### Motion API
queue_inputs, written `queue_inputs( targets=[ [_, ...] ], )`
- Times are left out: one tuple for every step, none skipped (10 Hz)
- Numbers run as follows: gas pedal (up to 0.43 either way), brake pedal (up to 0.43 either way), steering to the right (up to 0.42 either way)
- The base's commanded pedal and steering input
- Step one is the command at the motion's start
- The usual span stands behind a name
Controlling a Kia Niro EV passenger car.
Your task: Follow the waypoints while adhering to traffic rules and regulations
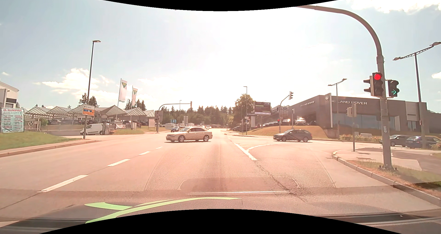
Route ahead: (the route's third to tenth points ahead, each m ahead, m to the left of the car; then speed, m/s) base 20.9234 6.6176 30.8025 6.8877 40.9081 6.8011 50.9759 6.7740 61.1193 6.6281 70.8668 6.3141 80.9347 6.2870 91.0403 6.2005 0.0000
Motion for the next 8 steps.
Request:
queue_inputs(
  targets=[
    [0.0, 0.073, 0.0],
    [0.0, 0.073, 0.0],
    [0.0, 0.073, 0.0],
    [0.0, 0.085, 0.0],
    [0.0, 0.116, 0.0],
    [0.0, 0.171, 0.0],
    [0.0, 0.207, 0.0],
    [0.0, 0.226, 0.0]
  ],
)
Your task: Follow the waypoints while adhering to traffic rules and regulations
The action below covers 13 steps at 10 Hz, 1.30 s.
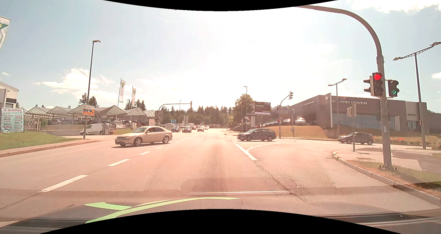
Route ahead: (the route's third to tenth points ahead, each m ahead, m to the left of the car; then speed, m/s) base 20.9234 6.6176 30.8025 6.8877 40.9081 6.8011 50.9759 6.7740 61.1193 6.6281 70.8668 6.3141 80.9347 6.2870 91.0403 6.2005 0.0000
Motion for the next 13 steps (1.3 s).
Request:
queue_inputs(
  targets=[
    [0.0, 0.226, 0.0],
    [0.0, 0.232, 0.0],
    [0.0, 0.232, 0.0],
    [0.0, 0.232, 0.0],
    [0.0, 0.232, 0.0],
    [0.0, 0.238, 0.0],
    [0.0, 0.232, 0.0],
    [0.0, 0.238, 0.0],
    [0.0, 0.238, 0.0],
    [0.0, 0.238, 0.0],
    [0.0, 0.238, 0.0],
    [0.0, 0.238, 0.0],
    [0.0, 0.238, 0.0]
  ],
)
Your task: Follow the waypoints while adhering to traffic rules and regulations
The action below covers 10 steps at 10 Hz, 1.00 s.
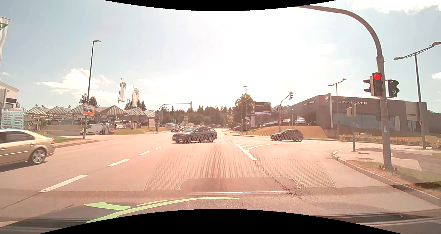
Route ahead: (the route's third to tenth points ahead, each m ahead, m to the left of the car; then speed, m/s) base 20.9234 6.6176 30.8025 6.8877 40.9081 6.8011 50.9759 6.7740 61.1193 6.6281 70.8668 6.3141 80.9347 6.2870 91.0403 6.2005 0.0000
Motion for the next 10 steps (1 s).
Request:
queue_inputs(
  targets=[
    [0.0, 0.238, 0.0],
    [0.0, 0.238, 0.0],
    [0.0, 0.238, 0.0],
    [0.0, 0.238, 0.0],
    [0.0, 0.238, 0.0],
    [0.0, 0.238, 0.0],
    [0.0, 0.238, 0.0],
    [0.0, 0.232, 0.0],
    [0.0, 0.232, 0.0],
    [0.0, 0.232, 0.0]
  ],
)
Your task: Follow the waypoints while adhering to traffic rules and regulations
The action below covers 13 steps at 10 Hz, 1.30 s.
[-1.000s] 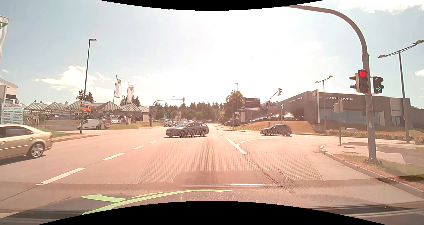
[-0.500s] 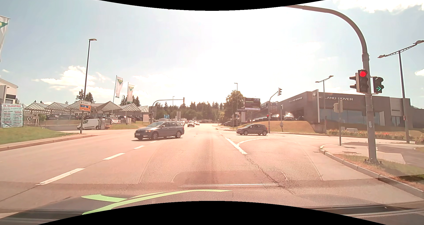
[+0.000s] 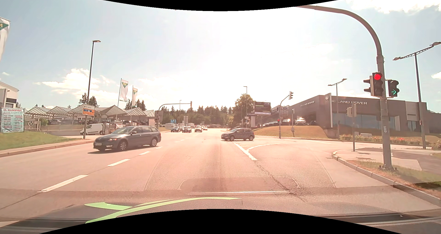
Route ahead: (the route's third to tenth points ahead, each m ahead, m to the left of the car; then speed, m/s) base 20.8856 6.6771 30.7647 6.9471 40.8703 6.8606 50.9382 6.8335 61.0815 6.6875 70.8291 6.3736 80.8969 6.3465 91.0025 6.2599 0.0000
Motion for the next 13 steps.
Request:
queue_inputs(
  targets=[
    [0.0, 0.232, 0.0],
    [0.0, 0.232, 0.0],
    [0.0, 0.232, 0.0],
    [0.0, 0.232, 0.0],
    [0.0, 0.232, 0.0],
    [0.0, 0.226, 0.0],
    [0.0, 0.226, 0.0],
    [0.0, 0.22, 0.0],
    [0.0, 0.22, 0.0],
    [0.0, 0.207, 0.0],
    [0.0, 0.195, 0.0],
    [0.0, 0.189, 0.0],
    [0.0, 0.177, 0.0]
  ],
)
